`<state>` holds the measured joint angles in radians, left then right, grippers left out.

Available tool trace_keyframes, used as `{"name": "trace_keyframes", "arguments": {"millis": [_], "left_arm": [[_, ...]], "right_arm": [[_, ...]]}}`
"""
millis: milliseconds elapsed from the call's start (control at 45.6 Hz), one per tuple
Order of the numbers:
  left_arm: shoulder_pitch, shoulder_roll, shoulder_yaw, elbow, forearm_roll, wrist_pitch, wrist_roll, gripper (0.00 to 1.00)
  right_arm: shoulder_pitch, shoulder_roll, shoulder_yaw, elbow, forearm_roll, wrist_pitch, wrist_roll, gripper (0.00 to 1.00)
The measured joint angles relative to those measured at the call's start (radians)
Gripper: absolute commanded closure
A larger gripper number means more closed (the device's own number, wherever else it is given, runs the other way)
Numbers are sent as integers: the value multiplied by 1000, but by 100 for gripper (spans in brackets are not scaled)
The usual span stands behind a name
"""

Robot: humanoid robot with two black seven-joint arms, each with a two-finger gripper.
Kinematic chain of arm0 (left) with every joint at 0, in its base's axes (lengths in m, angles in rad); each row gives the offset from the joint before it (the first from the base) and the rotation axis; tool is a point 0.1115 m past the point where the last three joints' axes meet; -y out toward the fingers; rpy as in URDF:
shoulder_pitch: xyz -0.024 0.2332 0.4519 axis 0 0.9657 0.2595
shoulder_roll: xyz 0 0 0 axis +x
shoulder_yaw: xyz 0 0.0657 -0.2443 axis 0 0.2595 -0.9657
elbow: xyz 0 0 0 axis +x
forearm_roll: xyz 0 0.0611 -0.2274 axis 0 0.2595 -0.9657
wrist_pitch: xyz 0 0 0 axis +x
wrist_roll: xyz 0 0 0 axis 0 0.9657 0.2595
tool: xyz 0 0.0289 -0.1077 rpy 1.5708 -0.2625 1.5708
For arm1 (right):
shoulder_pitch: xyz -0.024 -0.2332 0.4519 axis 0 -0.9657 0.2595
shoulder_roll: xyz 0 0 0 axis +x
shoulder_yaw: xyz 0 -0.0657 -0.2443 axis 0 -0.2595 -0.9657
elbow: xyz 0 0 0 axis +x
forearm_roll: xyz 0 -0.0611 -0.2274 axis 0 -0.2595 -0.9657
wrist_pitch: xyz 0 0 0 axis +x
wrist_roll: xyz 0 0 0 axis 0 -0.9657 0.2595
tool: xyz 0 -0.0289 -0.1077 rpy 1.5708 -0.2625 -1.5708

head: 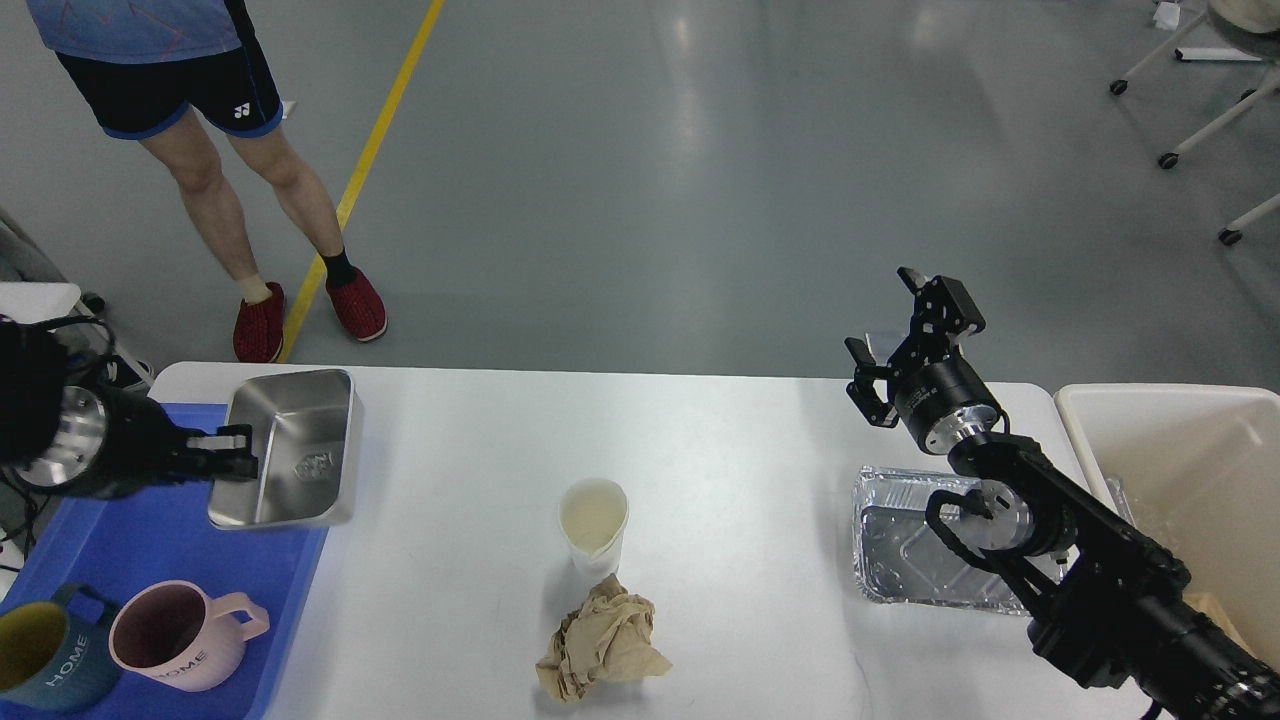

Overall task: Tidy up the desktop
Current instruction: 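Lift the steel tray with the left gripper above the blue bin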

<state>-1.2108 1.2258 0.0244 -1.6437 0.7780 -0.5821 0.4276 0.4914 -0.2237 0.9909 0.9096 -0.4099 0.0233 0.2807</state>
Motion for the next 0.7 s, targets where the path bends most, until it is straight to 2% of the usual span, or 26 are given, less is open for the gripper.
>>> {"name": "trace_keyframes", "arguments": {"millis": [241,395,570,702], "left_arm": [[-16,225,-169,-34,-77,-181,-3,100],[-17,305,-249,-34,-116,-248,-4,100],[-10,330,-262,-30,-126,-259,-4,100],[3,283,-229,26,-128,-210,-6,100]], "right_arm": [[0,1,-1,0,0,-1,0,0],[4,3,-1,0,0,-5,0,0],[10,3,-2,0,-1,-7,0,0],[10,3,-2,0,-1,-8,0,0]]}}
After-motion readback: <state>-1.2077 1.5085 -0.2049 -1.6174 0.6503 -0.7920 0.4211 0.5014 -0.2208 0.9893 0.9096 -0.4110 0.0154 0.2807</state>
